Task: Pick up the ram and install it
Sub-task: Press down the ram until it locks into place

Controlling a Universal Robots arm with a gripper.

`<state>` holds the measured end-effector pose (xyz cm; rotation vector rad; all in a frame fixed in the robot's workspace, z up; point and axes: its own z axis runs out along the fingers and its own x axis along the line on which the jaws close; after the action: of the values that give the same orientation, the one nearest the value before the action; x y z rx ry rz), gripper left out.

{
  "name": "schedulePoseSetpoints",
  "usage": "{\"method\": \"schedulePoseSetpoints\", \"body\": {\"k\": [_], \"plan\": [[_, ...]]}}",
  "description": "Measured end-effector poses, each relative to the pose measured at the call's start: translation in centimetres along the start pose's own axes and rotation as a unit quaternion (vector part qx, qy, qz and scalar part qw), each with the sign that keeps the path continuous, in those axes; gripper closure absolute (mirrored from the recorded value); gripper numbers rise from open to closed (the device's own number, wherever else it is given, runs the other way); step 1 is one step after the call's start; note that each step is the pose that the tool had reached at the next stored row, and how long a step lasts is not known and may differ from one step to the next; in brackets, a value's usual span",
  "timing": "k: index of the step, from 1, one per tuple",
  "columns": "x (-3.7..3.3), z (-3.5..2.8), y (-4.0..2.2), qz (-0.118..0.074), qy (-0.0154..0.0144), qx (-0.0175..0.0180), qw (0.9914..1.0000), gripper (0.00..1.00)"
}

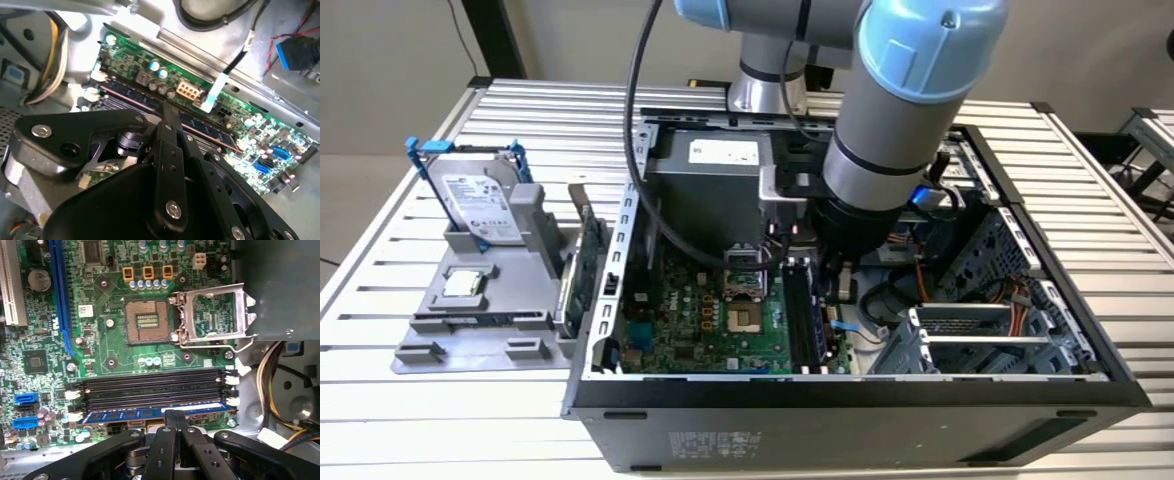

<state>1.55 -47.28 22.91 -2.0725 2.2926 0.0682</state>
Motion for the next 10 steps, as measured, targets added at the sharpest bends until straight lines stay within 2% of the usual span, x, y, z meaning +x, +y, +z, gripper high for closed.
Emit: {"method": "schedulePoseSetpoints", "body": {"k": [4, 10], "plan": [[0.07, 0.04, 0.00, 0.000, 0.0002, 0.0000, 1.00000, 1.00], [0.25, 0.98, -0.01, 0.000, 0.0008, -0.0002, 1.00000, 1.00]]}}
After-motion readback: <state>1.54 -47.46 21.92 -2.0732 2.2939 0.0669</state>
